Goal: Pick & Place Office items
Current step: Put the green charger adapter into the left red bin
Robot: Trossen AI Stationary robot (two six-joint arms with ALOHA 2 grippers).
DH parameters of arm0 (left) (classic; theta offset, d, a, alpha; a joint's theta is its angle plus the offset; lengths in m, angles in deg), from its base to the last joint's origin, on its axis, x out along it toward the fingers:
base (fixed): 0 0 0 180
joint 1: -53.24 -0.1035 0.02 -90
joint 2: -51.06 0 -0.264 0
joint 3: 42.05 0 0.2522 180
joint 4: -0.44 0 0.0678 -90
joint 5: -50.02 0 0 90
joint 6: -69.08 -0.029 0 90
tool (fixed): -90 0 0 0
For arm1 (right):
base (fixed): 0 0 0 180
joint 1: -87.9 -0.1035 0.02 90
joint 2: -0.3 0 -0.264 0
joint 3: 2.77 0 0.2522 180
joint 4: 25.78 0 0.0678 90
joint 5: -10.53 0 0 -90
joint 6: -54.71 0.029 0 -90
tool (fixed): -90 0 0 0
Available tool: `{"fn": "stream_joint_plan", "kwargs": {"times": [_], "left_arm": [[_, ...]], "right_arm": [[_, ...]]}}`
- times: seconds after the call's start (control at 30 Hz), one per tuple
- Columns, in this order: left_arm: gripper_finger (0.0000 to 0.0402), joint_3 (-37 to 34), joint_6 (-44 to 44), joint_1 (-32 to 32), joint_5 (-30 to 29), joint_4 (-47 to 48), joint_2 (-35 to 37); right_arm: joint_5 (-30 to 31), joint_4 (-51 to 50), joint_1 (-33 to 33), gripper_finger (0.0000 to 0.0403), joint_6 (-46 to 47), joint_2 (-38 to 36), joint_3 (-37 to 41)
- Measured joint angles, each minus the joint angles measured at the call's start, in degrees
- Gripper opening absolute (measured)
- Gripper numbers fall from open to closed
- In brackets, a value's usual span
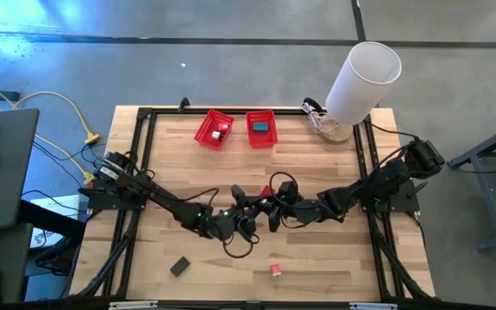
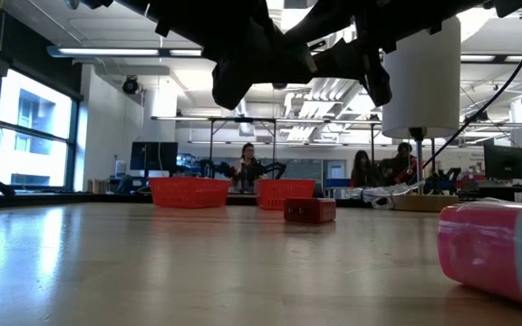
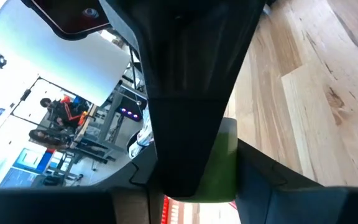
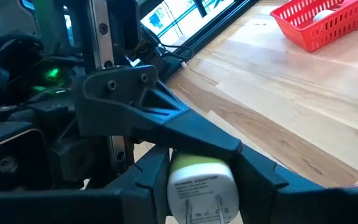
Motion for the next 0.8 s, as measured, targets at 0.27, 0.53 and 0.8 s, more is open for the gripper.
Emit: {"fn": "stream_joint_plan", "kwargs": {"times": [0.27, 0.53, 0.8], "left_arm": [[0.0127, 0.0, 0.35, 1.13, -1.11, -0.17, 0.0], [0.0127, 0.02, 6.57, 2.96, -3.65, 3.06, 0.15], [0.0127, 0.01, 19.89, 4.79, -1.25, 19.14, 3.91]], "right_arm": [[-2.11, -0.66, -0.04, 0.0204, -0.88, 0.0, -0.02], [0.69, -1.29, -0.66, 0.0249, -1.62, 0.02, -0.02], [5.06, -2.58, -4.29, 0.0251, -6.6, 0.02, 0.0]]}}
